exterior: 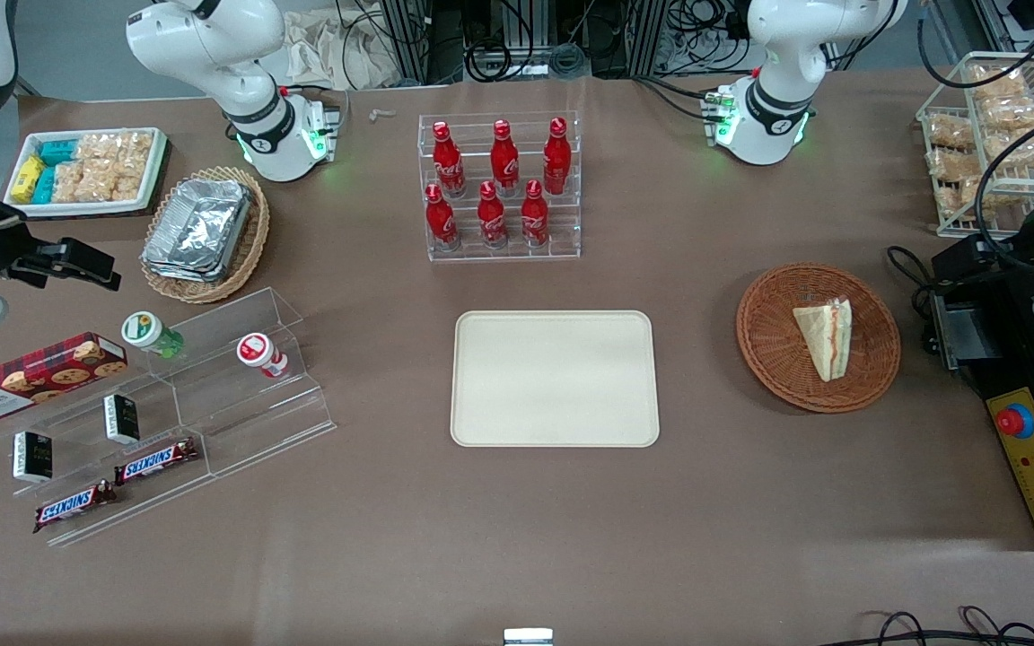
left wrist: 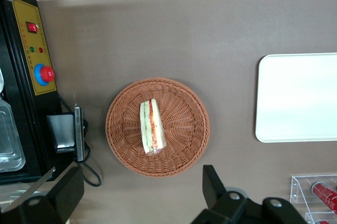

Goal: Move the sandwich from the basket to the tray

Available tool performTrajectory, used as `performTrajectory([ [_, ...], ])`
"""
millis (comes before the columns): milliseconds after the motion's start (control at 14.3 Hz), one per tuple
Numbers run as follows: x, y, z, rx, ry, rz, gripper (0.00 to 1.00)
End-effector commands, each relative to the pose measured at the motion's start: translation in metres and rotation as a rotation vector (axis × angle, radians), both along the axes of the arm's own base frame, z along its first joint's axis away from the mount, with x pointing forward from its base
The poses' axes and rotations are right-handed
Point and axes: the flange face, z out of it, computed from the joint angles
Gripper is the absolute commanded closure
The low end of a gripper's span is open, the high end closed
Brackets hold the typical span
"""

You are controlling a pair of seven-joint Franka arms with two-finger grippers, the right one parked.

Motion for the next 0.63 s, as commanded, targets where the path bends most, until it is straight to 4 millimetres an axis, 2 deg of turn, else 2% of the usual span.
performTrajectory([
  [0,0.006,0.002,0.006,0.013,-0.012,-0.017,0.0],
  [280,0.005,0.003,0.007,0.018,-0.013,-0.013,0.0],
  [560,-0.016,0.006,-0.012,0.019,0.064,0.007,0.0],
])
